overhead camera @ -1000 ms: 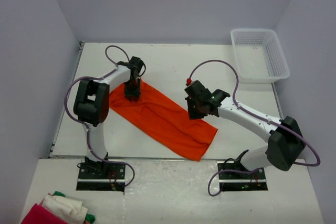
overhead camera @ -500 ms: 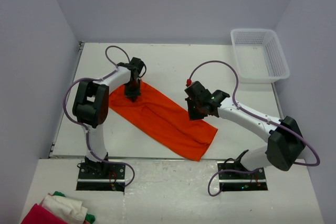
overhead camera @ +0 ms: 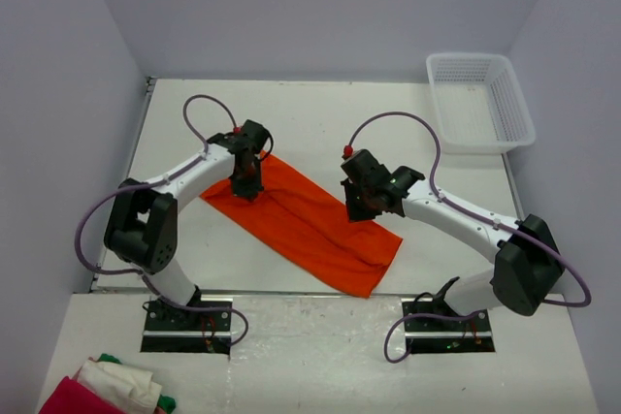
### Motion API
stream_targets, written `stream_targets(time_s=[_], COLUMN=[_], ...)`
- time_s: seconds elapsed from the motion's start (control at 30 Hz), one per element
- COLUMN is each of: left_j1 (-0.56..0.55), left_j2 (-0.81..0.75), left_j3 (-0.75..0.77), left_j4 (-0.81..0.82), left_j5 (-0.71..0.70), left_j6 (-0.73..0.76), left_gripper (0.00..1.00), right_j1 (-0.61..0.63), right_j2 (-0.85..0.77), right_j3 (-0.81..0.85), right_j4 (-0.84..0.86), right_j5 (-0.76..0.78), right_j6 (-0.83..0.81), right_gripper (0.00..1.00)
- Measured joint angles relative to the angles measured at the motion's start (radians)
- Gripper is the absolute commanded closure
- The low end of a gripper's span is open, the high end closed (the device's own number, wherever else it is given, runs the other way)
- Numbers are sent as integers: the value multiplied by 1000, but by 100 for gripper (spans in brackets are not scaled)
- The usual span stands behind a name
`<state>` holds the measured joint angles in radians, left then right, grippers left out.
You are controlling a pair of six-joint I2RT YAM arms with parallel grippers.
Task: Fold and stack the t-shirts
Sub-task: Fold the other side of the tshirt into a rectangle, then rotate the tshirt 90 degrees
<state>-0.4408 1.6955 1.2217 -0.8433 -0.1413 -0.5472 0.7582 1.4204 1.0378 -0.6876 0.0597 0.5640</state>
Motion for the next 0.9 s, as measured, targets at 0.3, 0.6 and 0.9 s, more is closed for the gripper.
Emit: stream_targets(time_s=[0.3, 0.6, 0.9], left_j1=[-31, -34, -3], left_j2=[-220, -138, 220], left_j3=[-221, 28, 303], left_j4=[-14, -31, -10], left_j5=[53, -53, -70], left_j6=[-142, -122, -42], left_gripper=[79, 100, 100], right_j1=[0, 0, 0], right_j2=[23, 45, 4], right_j3=[0, 0, -13], right_j4=[13, 17, 4], right_j5=[-11, -21, -6], right_j6=[0, 0, -1], right_gripper=[100, 100, 100])
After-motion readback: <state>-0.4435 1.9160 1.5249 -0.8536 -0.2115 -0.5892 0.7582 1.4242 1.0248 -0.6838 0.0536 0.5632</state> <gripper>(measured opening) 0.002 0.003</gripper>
